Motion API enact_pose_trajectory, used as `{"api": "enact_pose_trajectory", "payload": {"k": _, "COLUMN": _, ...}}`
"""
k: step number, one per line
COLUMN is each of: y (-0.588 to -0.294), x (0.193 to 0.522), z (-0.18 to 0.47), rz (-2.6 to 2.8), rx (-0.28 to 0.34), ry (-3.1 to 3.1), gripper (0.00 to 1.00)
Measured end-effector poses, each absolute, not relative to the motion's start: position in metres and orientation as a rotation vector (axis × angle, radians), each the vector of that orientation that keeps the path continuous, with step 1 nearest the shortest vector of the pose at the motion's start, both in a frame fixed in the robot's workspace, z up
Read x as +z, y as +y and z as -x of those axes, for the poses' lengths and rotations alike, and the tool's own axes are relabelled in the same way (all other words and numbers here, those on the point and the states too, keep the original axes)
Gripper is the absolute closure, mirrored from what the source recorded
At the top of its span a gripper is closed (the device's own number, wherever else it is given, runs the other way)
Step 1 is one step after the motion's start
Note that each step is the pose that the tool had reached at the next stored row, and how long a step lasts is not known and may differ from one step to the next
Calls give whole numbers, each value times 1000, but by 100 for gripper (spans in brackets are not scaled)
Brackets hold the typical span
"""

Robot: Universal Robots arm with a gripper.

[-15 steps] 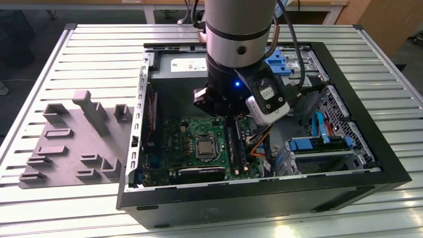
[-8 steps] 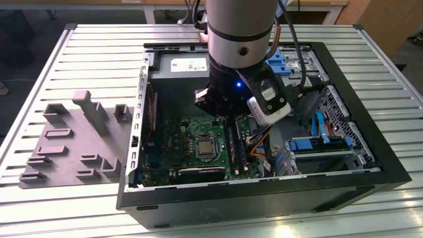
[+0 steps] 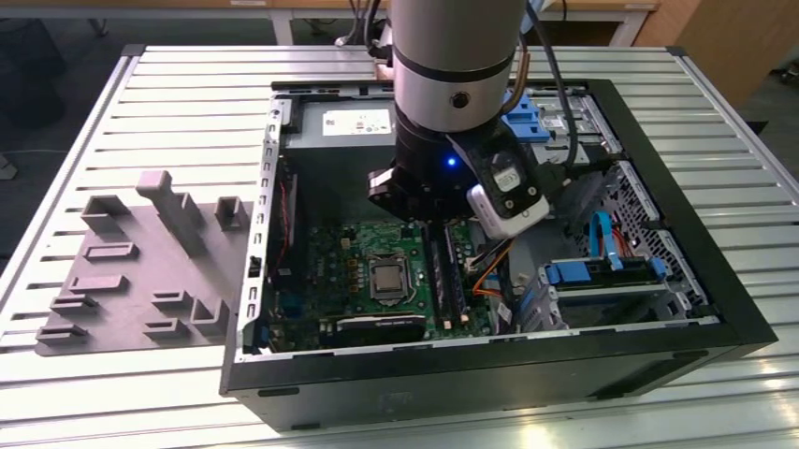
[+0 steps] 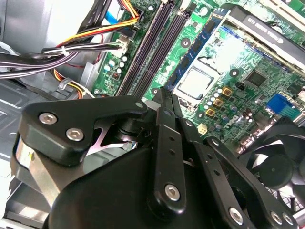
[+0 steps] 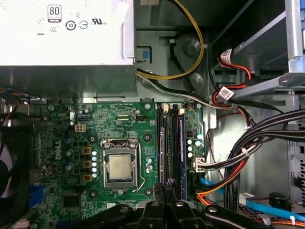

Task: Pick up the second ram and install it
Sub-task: 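Insert the second ram into the second slot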

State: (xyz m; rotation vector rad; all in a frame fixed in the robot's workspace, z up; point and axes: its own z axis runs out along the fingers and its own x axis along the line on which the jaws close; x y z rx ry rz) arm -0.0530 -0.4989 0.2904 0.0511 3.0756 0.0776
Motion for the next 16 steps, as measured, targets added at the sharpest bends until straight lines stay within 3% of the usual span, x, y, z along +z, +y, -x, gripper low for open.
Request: {"api": "enact_pose_trajectory", "payload": {"k": 16, "y": -499, "x": 285, "z": 53, "rz": -51, "rx": 78, "ry": 3076, "gripper": 88}}
